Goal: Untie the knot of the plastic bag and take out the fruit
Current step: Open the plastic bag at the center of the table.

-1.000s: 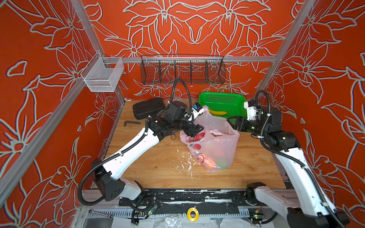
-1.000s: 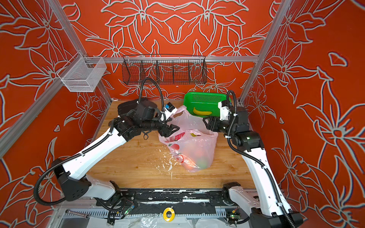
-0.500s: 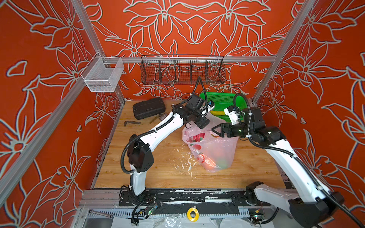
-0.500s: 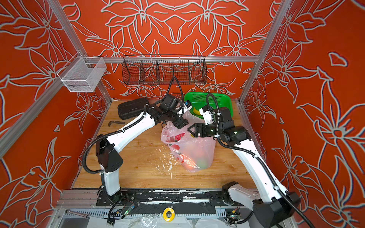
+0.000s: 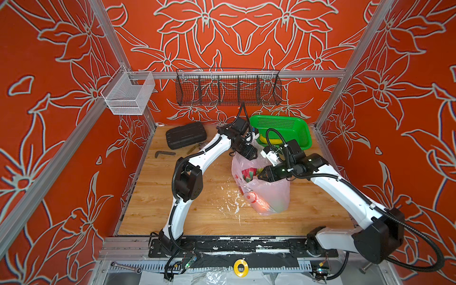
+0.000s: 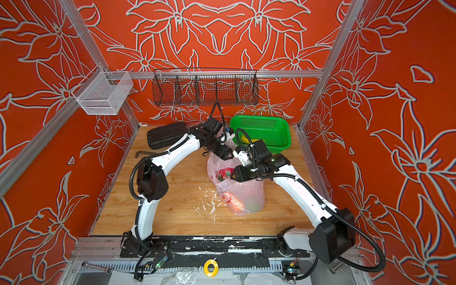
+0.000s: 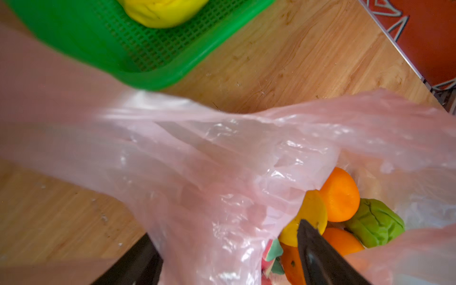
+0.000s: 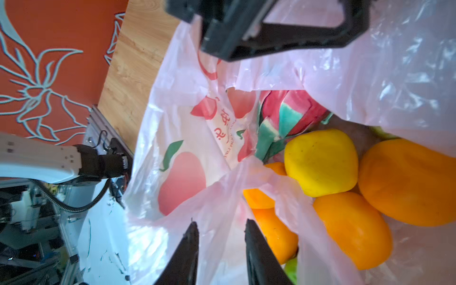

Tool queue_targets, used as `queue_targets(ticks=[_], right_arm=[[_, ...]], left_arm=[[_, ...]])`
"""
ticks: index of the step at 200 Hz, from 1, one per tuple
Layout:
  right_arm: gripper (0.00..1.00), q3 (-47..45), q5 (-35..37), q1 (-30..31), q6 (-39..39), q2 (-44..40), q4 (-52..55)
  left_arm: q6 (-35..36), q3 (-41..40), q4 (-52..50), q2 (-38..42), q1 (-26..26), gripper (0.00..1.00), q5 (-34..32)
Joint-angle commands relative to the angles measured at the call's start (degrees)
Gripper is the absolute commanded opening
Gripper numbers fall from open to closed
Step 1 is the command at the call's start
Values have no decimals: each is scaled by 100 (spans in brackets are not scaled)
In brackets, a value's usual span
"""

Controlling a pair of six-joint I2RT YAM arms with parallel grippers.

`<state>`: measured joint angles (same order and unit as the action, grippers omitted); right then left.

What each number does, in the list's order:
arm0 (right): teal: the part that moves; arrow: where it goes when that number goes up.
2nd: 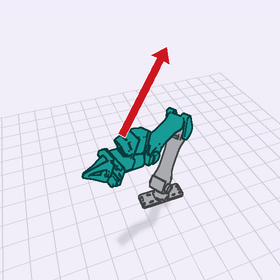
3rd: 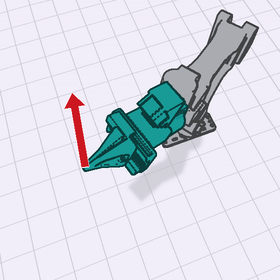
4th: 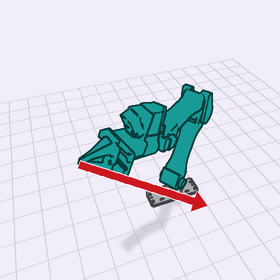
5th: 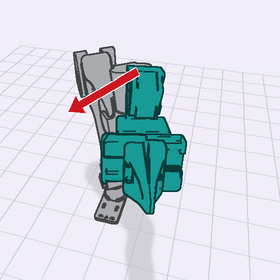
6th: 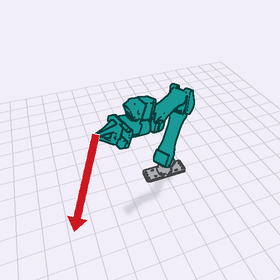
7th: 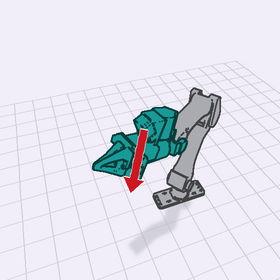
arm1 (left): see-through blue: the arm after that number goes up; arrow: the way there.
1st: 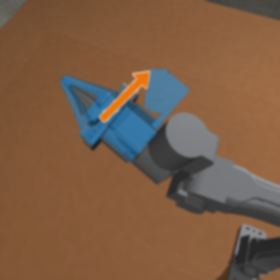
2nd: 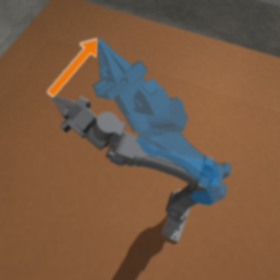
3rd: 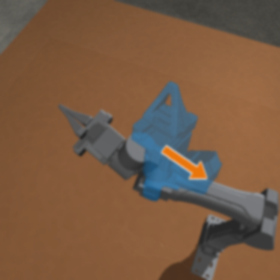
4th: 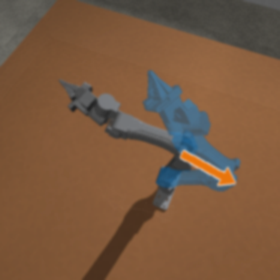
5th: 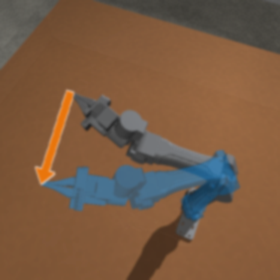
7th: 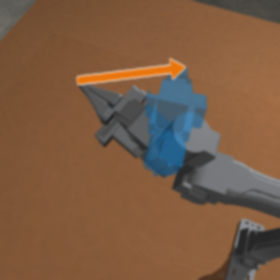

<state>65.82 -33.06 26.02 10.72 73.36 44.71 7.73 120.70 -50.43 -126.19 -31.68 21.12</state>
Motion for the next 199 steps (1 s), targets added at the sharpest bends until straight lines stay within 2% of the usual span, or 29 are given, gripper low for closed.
queue_targets(ticks=[1,8,24,42,49,90,123,159,189,199], right_arm=[[18,-152,-531,32,-61,-417,91],[12,-165,-603,27,-69,-484,118],[0,-158,-649,43,-112,-583,228],[0,-184,-667,60,-79,-660,223],[0,-169,-680,69,-56,-677,229],[0,-201,-908,383,-82,-785,205],[0,-984,-930,767,190,-918,-224],[0,-2314,-683,1000,565,-648,-1089],[0,-2370,-410,1166,669,-499,-1005],[0,-2273,-243,1177,681,-599,-920]], left_arm=[[-296,145,-434,-197,3,68,414],[-396,148,-397,-225,14,62,393],[-710,170,-265,-266,26,35,182],[-842,156,-50,-270,39,8,180],[-903,194,24,-279,63,0,181],[-1612,976,257,-521,375,0,188],[-1903,1504,448,-709,514,0,189],[-2048,1581,553,-785,513,0,313],[-2071,1502,444,-714,514,0,416],[-2107,1373,446,-611,512,10,394]])
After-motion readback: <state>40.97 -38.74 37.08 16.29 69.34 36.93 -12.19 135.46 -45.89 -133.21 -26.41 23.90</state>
